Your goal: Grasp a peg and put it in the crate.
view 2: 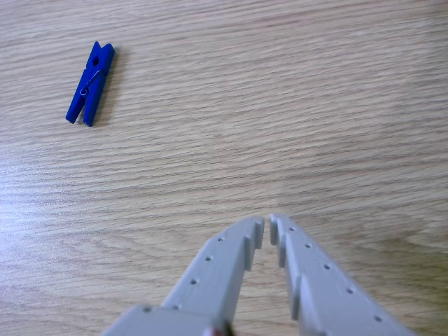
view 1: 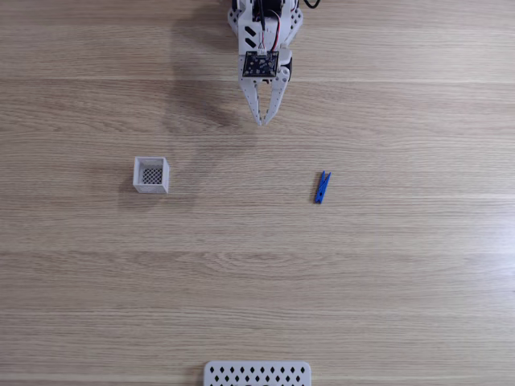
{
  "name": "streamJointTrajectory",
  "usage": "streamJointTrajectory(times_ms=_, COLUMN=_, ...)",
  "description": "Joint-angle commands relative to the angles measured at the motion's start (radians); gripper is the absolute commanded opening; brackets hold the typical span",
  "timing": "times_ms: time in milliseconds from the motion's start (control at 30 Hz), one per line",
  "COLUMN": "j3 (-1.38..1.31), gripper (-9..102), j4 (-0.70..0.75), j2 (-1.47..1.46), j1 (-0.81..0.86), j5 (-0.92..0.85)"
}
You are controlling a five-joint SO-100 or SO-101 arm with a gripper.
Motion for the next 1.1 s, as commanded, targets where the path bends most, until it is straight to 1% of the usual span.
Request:
streamJointTrajectory(times_ms=0, j3=0.021, gripper=-1, j4=0.003, j2=0.006, j1=-0.006, j5=0.002)
streamJointTrajectory(times_ms=300, j3=0.014, gripper=-1, j4=0.002, j2=-0.018, j1=-0.006, j5=-0.009)
streamJointTrajectory(times_ms=467, j3=-0.114, gripper=-1, j4=0.002, j2=-0.210, j1=-0.006, j5=0.002)
streamJointTrajectory(times_ms=600, j3=-0.319, gripper=-1, j4=0.014, j2=-0.503, j1=-0.006, j5=0.003)
streamJointTrajectory(times_ms=700, j3=-0.528, gripper=-1, j4=0.057, j2=-0.735, j1=-0.014, j5=0.005)
streamJointTrajectory(times_ms=833, j3=-0.824, gripper=0, j4=0.153, j2=-1.019, j1=-0.104, j5=0.029)
streamJointTrajectory(times_ms=1067, j3=-1.411, gripper=-1, j4=0.387, j2=-1.470, j1=-0.279, j5=0.336)
